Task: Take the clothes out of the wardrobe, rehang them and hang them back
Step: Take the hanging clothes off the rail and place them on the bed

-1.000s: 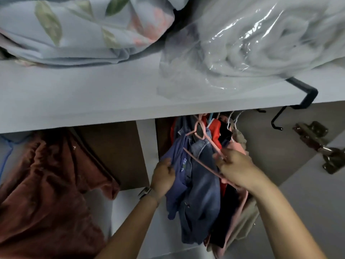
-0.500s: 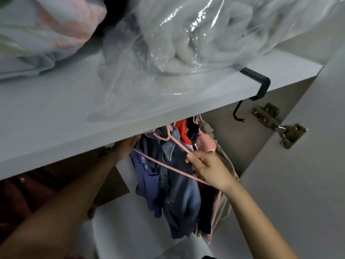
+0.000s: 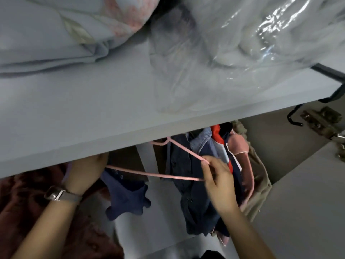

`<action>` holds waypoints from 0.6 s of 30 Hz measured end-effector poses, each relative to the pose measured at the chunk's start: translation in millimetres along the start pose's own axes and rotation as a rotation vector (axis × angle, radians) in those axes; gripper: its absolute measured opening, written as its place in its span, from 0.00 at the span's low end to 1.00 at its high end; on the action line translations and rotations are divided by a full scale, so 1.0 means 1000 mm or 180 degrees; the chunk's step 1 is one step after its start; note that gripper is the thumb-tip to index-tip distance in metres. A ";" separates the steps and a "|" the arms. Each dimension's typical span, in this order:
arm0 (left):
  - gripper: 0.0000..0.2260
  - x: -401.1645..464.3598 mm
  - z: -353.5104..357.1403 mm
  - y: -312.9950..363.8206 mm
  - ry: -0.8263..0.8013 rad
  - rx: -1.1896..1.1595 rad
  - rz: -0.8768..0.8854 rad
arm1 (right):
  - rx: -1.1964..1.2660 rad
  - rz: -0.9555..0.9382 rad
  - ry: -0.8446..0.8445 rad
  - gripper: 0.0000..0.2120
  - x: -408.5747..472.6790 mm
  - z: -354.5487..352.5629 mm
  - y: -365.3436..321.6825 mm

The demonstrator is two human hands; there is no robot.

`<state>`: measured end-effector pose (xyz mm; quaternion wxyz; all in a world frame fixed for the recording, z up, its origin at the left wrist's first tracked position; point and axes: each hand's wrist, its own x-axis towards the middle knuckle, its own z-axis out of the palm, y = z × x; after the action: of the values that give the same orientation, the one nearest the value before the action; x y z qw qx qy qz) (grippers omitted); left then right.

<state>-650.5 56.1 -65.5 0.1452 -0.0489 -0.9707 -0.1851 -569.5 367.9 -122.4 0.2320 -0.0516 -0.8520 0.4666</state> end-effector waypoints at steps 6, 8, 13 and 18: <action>0.20 -0.077 0.007 -0.008 0.0014 -0.0211 -0.0579 | 0.0096 0.0126 0.0600 0.16 -0.029 0.023 0.005; 0.19 -0.093 0.007 -0.007 0.0059 -0.0312 -0.0721 | 0.1015 0.0698 0.1174 0.13 -0.054 0.033 0.003; 0.13 -0.108 -0.014 0.024 0.0156 -0.0345 -0.0657 | 0.2392 0.1707 -0.0632 0.17 -0.113 0.063 0.000; 0.14 -0.123 -0.029 0.055 0.0085 -0.0673 -0.0204 | 0.0833 -0.0723 -0.2716 0.22 -0.137 0.092 -0.011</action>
<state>-517.4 91.3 -57.9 0.1462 -0.0304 -0.9448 -0.2917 -487.4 248.5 -202.8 -0.0853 0.2686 -0.8055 0.5214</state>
